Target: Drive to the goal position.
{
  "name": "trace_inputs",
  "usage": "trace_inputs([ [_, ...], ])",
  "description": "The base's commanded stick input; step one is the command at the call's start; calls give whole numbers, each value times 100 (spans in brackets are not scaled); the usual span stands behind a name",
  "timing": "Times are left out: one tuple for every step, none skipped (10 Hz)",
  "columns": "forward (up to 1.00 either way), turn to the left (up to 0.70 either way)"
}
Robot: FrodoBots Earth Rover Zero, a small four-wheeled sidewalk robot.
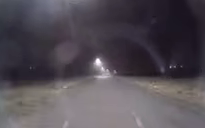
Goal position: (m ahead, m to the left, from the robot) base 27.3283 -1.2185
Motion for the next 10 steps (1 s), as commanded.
trace_inputs([
  [100, 0],
  [100, 0],
  [100, 0],
  [100, 0],
  [100, 0],
  [100, 0],
  [100, 0],
  [100, 0],
  [100, 0],
  [100, 0],
])
